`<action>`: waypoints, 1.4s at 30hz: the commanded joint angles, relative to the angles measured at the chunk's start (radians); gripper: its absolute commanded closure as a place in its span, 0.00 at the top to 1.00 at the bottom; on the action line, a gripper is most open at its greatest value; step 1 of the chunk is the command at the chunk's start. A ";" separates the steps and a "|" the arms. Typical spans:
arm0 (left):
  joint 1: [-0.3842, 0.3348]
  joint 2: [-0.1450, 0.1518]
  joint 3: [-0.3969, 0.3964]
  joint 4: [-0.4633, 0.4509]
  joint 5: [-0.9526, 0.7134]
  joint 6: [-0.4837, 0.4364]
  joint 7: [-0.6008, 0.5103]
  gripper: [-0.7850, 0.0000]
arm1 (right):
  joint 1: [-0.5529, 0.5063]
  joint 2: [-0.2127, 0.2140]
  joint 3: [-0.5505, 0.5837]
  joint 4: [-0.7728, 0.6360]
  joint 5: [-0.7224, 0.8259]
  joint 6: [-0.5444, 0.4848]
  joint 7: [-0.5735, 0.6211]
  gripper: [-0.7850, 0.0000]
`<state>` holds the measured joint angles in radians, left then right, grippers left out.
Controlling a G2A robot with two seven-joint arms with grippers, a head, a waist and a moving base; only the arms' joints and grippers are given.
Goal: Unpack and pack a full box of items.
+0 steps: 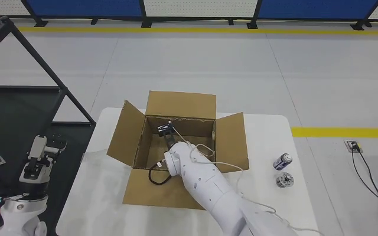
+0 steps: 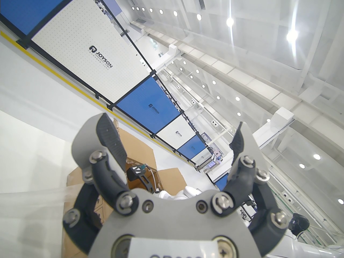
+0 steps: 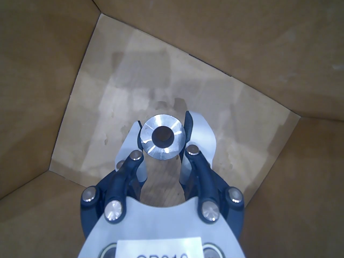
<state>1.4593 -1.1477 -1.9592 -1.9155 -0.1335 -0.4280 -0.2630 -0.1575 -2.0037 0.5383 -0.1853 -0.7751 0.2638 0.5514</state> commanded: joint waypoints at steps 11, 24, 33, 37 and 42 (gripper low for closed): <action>0.000 0.000 0.000 0.000 0.000 0.000 0.000 1.00 | 0.000 0.000 0.000 0.000 0.000 0.000 0.000 0.82; 0.000 0.000 0.000 0.000 0.000 0.000 0.000 1.00 | 0.017 0.004 0.022 0.017 0.019 -0.063 -0.009 1.00; 0.000 0.000 0.000 0.000 0.000 0.000 0.000 1.00 | 0.012 0.002 0.027 0.009 0.001 -0.069 -0.021 1.00; 0.000 0.000 0.000 0.000 0.000 0.000 0.000 1.00 | 0.015 0.003 0.035 0.002 0.001 -0.074 -0.045 1.00; 0.000 0.000 0.000 0.000 0.000 0.000 0.000 1.00 | 0.027 0.005 0.044 -0.007 -0.002 -0.107 -0.083 1.00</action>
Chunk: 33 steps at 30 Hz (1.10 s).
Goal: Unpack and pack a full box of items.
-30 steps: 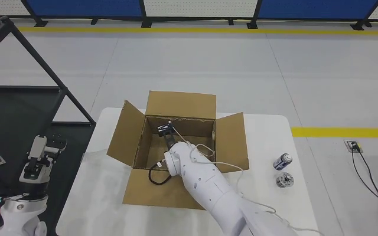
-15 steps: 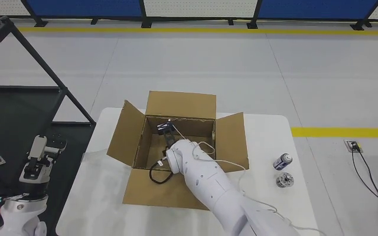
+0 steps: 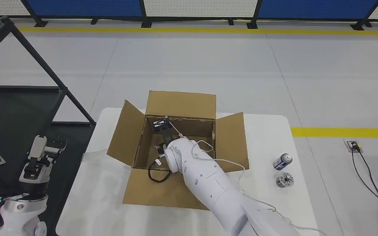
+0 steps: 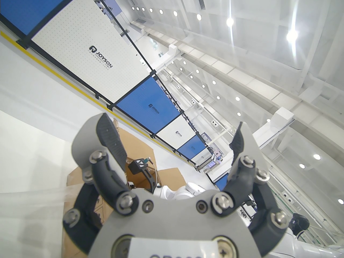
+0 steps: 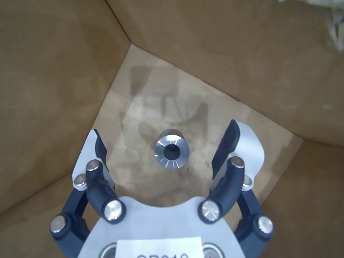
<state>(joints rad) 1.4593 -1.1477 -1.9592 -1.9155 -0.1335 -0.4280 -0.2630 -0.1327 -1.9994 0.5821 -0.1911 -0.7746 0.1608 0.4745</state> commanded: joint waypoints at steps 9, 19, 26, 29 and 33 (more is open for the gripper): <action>0.000 0.000 0.000 0.000 0.000 0.000 0.000 1.00 | -0.009 0.007 0.010 -0.028 -0.033 0.007 -0.094 1.00; 0.000 0.000 0.000 0.000 0.000 0.000 0.000 1.00 | -0.073 0.038 0.035 -0.119 -0.069 0.030 -0.218 1.00; 0.000 0.000 0.000 0.000 0.000 0.000 0.000 1.00 | -0.144 0.080 0.074 -0.254 -0.106 0.078 -0.273 1.00; 0.000 0.000 0.000 0.000 0.000 0.000 0.000 1.00 | -0.182 0.106 0.097 -0.336 -0.136 0.101 -0.278 1.00; 0.000 0.000 0.000 0.000 0.000 0.000 0.000 1.00 | -0.247 0.147 0.136 -0.472 -0.195 0.128 -0.256 1.00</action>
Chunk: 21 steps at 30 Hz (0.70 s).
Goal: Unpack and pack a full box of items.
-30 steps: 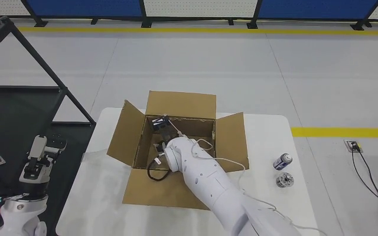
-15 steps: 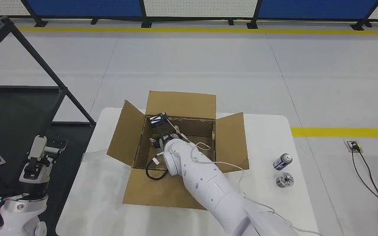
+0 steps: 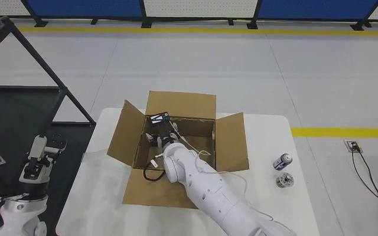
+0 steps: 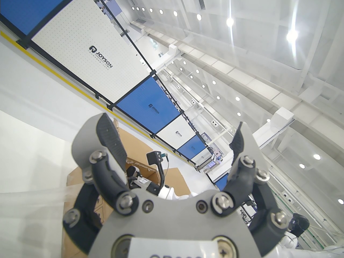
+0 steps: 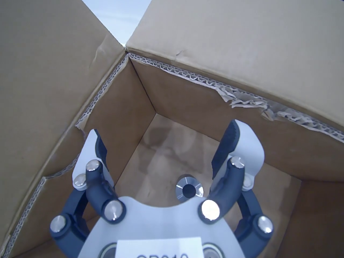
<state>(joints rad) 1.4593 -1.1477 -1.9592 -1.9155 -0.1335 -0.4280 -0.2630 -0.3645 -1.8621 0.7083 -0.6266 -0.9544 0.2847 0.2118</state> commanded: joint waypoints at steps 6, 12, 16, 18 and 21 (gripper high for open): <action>0.000 0.000 0.000 0.000 0.000 0.000 0.000 1.00 | -0.160 0.082 0.089 -0.314 -0.147 0.012 0.081 1.00; 0.000 0.000 0.000 0.000 0.000 0.000 0.000 1.00 | -0.353 0.147 0.186 -0.628 -0.277 -0.029 0.145 1.00; 0.000 0.000 0.000 0.000 0.000 0.000 0.000 1.00 | -0.470 0.177 0.252 -0.787 -0.311 -0.101 0.172 1.00; 0.000 0.000 0.000 0.000 0.000 0.000 0.000 1.00 | -0.478 0.178 0.258 -0.796 -0.313 -0.100 0.177 1.00; 0.000 0.000 0.000 0.000 0.000 0.000 0.000 1.00 | -0.478 0.178 0.258 -0.796 -0.313 -0.100 0.177 1.00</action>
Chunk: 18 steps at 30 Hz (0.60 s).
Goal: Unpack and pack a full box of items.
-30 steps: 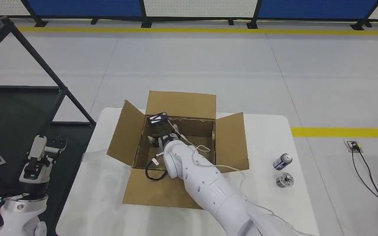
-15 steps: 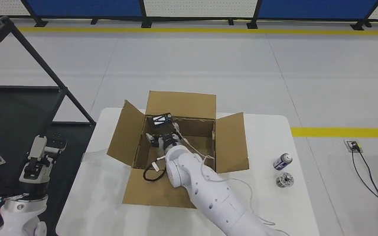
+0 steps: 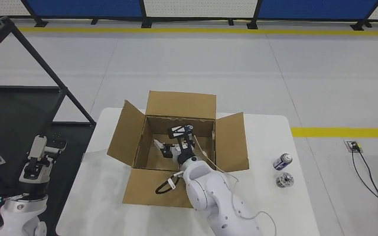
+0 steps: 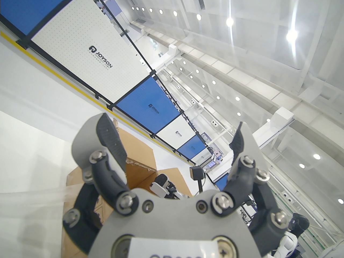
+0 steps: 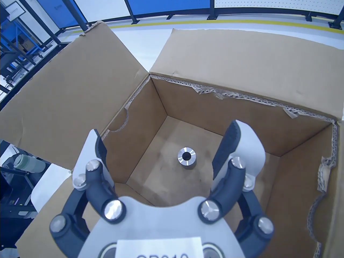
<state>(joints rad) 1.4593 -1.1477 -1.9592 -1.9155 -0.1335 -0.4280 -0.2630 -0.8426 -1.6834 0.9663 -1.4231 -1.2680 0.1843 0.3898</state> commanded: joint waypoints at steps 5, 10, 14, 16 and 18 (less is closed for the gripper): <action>0.000 0.000 0.000 0.000 0.000 0.000 0.000 1.00 | 0.001 0.000 0.000 0.001 0.000 0.000 -0.001 1.00; 0.000 0.000 0.000 0.000 0.000 0.000 0.000 1.00 | -0.006 0.000 -0.005 -0.004 0.005 -0.012 -0.007 1.00; 0.000 0.000 0.000 0.000 0.000 0.000 0.000 1.00 | -0.037 0.011 0.002 -0.072 -0.054 -0.089 -0.049 1.00; 0.000 0.000 0.000 0.000 0.000 0.000 0.000 1.00 | -0.075 0.023 0.026 -0.142 -0.100 -0.119 -0.056 1.00; 0.000 0.000 0.000 0.000 0.000 0.000 0.000 1.00 | -0.128 0.038 0.064 -0.234 -0.150 -0.152 -0.056 1.00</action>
<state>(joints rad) 1.4593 -1.1477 -1.9592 -1.9155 -0.1335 -0.4280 -0.2630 -0.9438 -1.6522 1.0106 -1.6077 -1.3936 0.0458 0.3331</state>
